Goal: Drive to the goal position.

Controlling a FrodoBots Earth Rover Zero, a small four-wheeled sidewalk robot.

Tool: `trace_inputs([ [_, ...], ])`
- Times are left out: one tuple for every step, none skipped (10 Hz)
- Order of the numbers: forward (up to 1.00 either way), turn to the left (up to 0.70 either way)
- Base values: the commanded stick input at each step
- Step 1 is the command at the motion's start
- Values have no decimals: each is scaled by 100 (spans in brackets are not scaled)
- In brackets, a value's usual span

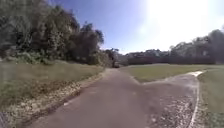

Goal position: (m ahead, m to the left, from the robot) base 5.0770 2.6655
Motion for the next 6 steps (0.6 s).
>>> trace_inputs([
  [100,0],
  [100,0],
  [100,0],
  [100,0],
  [100,0],
  [100,0],
])
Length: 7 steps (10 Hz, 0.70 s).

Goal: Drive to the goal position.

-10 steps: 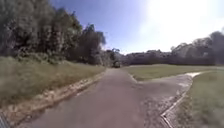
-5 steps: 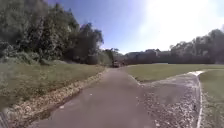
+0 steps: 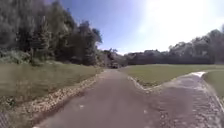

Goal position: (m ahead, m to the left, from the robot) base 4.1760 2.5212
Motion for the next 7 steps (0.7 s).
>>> trace_inputs([
  [100,0],
  [100,0],
  [100,0],
  [100,0],
  [100,0],
  [100,0],
  [100,0],
])
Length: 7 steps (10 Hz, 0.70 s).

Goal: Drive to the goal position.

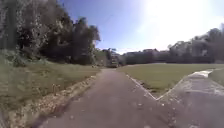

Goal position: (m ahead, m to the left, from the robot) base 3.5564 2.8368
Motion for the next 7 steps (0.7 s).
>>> trace_inputs([
  [100,0],
  [100,0],
  [100,0],
  [100,0],
  [100,0],
  [100,0],
  [100,0],
])
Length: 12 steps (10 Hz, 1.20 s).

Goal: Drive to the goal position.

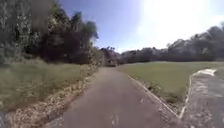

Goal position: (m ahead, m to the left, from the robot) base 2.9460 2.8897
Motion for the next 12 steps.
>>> trace_inputs([
  [100,0],
  [100,0],
  [100,0],
  [100,0],
  [100,0],
  [100,0],
  [100,0],
  [100,0],
  [100,0],
  [100,0],
  [100,0],
  [100,0],
])
